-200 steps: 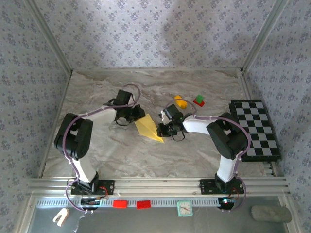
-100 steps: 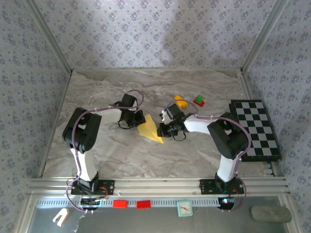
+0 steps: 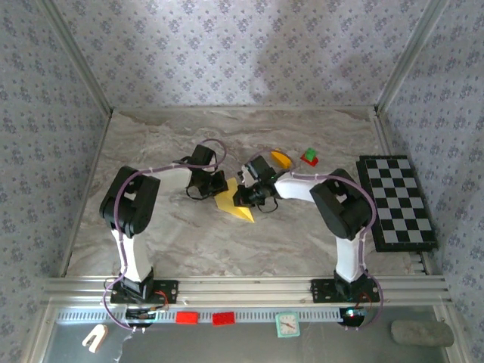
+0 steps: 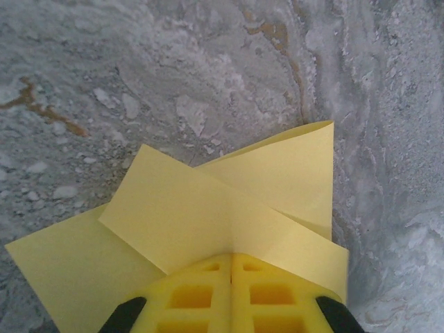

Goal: Fold a paper plane with a square sheet of paper (pick it up from the middle)
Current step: Fourth fold the wing at the center of the table.

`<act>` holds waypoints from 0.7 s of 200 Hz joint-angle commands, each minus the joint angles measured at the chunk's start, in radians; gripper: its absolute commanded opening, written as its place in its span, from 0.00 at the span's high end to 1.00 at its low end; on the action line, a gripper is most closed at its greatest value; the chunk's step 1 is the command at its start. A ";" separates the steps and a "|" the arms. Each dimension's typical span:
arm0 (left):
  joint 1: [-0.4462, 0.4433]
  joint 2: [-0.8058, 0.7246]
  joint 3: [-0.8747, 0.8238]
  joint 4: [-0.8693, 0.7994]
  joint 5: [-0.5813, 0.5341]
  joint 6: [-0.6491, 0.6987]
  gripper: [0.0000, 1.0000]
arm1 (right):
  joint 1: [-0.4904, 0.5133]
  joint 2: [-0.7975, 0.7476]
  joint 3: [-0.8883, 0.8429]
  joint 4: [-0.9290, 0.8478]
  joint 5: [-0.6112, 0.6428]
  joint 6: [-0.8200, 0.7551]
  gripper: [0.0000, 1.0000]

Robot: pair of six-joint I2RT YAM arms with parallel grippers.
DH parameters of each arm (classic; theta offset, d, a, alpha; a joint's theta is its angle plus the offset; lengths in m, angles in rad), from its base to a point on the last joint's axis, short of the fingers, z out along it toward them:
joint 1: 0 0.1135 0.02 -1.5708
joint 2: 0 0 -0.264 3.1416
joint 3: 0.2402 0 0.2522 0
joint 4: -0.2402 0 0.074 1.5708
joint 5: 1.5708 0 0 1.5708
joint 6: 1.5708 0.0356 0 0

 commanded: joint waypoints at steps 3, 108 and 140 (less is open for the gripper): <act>-0.010 0.045 -0.013 -0.081 -0.047 0.021 0.96 | 0.005 0.028 0.037 -0.016 0.004 0.031 0.99; -0.010 0.036 -0.037 -0.072 -0.050 0.029 0.97 | -0.014 0.068 0.053 0.042 -0.016 0.067 1.00; -0.010 0.038 -0.043 -0.075 -0.061 0.029 0.97 | -0.014 0.090 0.049 0.024 -0.010 0.068 0.99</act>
